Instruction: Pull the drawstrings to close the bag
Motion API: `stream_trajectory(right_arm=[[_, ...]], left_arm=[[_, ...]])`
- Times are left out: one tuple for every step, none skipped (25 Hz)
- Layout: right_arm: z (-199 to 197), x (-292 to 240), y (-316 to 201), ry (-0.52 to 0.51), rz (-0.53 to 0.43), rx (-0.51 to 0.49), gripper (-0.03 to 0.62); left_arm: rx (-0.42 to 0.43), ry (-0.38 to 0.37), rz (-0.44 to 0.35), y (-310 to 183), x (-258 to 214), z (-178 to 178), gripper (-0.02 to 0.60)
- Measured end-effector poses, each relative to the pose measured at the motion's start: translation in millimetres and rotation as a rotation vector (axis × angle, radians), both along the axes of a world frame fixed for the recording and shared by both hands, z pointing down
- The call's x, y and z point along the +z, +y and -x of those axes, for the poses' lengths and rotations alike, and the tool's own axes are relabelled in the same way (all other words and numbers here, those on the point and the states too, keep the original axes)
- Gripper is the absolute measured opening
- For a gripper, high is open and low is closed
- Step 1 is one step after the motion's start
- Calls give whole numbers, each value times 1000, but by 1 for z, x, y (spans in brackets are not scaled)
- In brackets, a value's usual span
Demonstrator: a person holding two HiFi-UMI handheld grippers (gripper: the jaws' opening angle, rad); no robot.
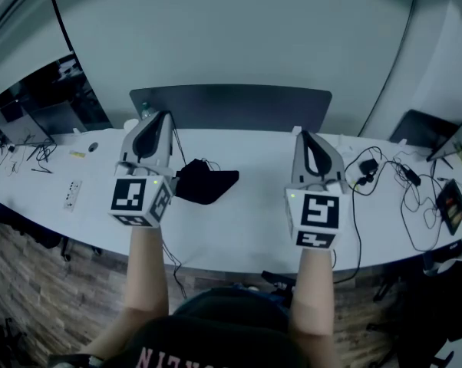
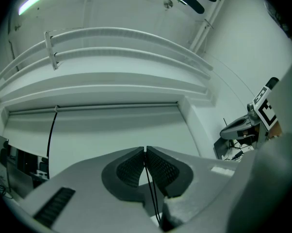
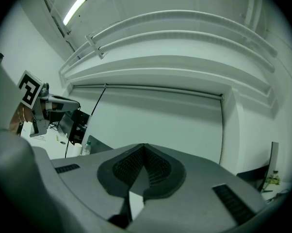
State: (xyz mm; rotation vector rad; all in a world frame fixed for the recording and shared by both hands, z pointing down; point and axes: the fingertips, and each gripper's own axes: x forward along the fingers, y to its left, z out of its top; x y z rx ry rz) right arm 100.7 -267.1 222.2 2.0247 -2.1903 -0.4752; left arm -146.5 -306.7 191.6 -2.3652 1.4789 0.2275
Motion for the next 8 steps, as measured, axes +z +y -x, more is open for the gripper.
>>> stream_trajectory(right_arm=[[1, 0, 0, 1, 1, -2, -8], [1, 1, 1, 1, 3, -3, -8], [1, 1, 1, 1, 4, -5, -8], [2, 2, 2, 2, 5, -6, -8], [2, 2, 2, 3, 6, -7, -8], [3, 3, 2, 4, 6, -9, -8], [3, 3, 3, 4, 7, -11, -8], [4, 3, 3, 5, 7, -13, -8]], left_arm=[[0, -1, -1, 0, -1, 0, 14], [0, -2, -2, 1, -1, 0, 14], [1, -2, -2, 1, -1, 0, 14], [3, -2, -2, 2, -1, -1, 14], [4, -2, -3, 3, -1, -1, 14], [5, -2, -3, 3, -1, -1, 14], [7, -2, -4, 4, -1, -1, 14], [8, -1, -4, 4, -1, -1, 14]])
